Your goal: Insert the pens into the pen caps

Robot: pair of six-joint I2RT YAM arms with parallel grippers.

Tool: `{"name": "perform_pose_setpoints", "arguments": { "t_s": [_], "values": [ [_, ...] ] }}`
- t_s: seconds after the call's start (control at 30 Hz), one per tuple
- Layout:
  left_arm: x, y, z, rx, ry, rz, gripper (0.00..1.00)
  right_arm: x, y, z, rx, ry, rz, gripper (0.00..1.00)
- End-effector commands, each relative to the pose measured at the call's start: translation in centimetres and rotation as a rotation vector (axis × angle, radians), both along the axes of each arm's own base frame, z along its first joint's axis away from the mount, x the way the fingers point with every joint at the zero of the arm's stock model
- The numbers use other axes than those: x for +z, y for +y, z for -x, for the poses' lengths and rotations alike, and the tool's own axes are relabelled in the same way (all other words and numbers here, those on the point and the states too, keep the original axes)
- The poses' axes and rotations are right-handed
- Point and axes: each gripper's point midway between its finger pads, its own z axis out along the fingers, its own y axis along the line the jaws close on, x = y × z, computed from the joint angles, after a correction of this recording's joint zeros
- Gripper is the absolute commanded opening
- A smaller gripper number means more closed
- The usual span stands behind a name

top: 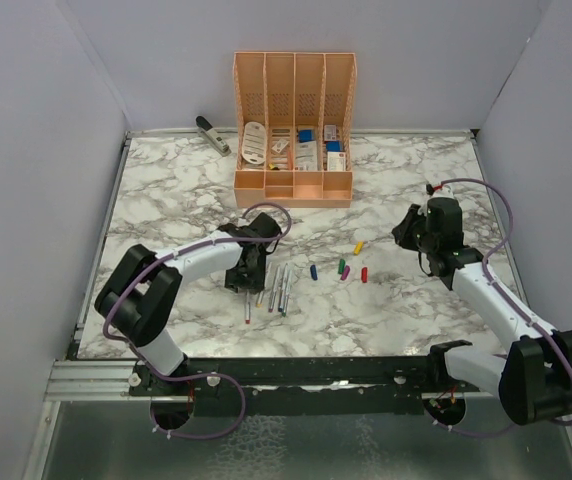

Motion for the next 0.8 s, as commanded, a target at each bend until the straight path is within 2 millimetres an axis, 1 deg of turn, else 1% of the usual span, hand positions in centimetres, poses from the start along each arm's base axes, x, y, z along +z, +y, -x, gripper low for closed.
{"name": "perform_pose_setpoints", "arguments": {
  "t_s": [0.0,0.17,0.27,0.37,0.47,0.77],
  "values": [
    [0.0,-0.4,1.7,-0.022,0.041,0.057,0.48,1.6,0.6,-0.8,0.025,-0.033,-0.02,0.15],
    [-0.2,-0.6,4.1,-0.013,0.106,0.118,0.42,1.5,0.6,-0.6,0.021,-0.03,-0.021,0.15],
    [-0.1,-0.5,5.1,0.002,0.122,0.144,0.39,1.4,0.5,-0.4,0.018,-0.026,-0.019,0.15],
    [-0.3,-0.1,4.9,0.007,0.11,0.121,0.38,1.0,0.5,-0.2,0.016,-0.021,-0.021,0.15],
    [-0.5,-0.2,4.4,0.007,0.107,0.105,0.38,0.8,0.7,-0.2,0.023,-0.015,-0.029,0.15],
    [-1.2,-0.4,3.7,-0.007,0.127,0.076,0.38,1.3,0.5,-0.2,0.018,-0.033,-0.021,0.15]
  ]
}}
